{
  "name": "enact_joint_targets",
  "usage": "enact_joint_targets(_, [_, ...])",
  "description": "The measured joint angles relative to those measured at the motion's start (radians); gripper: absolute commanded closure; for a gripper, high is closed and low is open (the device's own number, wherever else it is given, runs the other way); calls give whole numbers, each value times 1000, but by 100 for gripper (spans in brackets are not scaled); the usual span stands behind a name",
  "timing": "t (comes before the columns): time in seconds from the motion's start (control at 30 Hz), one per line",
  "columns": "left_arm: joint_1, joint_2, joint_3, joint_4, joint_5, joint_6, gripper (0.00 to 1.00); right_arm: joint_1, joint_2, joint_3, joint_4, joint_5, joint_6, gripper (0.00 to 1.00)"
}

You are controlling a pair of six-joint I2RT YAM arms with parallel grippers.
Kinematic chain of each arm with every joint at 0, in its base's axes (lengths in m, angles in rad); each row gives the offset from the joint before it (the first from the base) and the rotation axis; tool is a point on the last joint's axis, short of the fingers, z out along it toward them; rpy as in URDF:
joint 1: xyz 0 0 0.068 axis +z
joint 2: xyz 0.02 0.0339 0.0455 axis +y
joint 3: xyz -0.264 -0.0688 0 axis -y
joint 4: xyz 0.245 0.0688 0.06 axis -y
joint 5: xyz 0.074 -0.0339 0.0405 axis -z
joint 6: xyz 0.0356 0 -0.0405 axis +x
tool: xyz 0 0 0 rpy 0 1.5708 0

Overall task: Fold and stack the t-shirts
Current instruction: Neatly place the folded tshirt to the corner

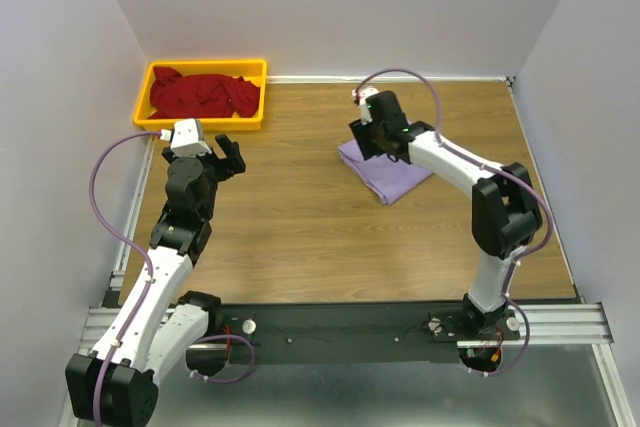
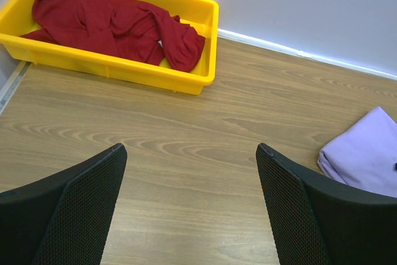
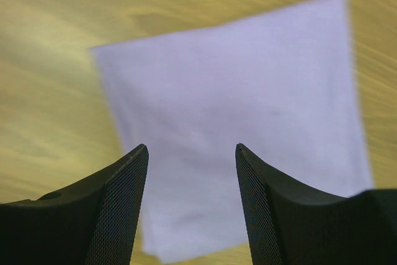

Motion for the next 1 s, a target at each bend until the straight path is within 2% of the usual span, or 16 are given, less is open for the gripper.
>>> enact_joint_targets(0.1, [0, 0, 0, 0, 2, 0, 8, 88, 43, 0, 1, 3, -1, 35])
enact_joint_targets(0.33, [0, 0, 0, 0, 2, 0, 8, 149, 174, 2, -3, 46, -5, 36])
enact_joint_targets(0.53, [0, 0, 0, 0, 2, 0, 8, 209, 209, 6, 0, 132, -20, 45])
enact_joint_targets(0.83, [0, 0, 0, 0, 2, 1, 8, 288, 245, 3, 11, 380, -54, 68])
enact_joint_targets(0.97, [0, 0, 0, 0, 2, 1, 8, 288, 270, -4, 16, 477, -81, 92])
enact_joint_targets(1.0, [0, 0, 0, 0, 2, 1, 8, 286, 279, -8, 21, 505, -96, 94])
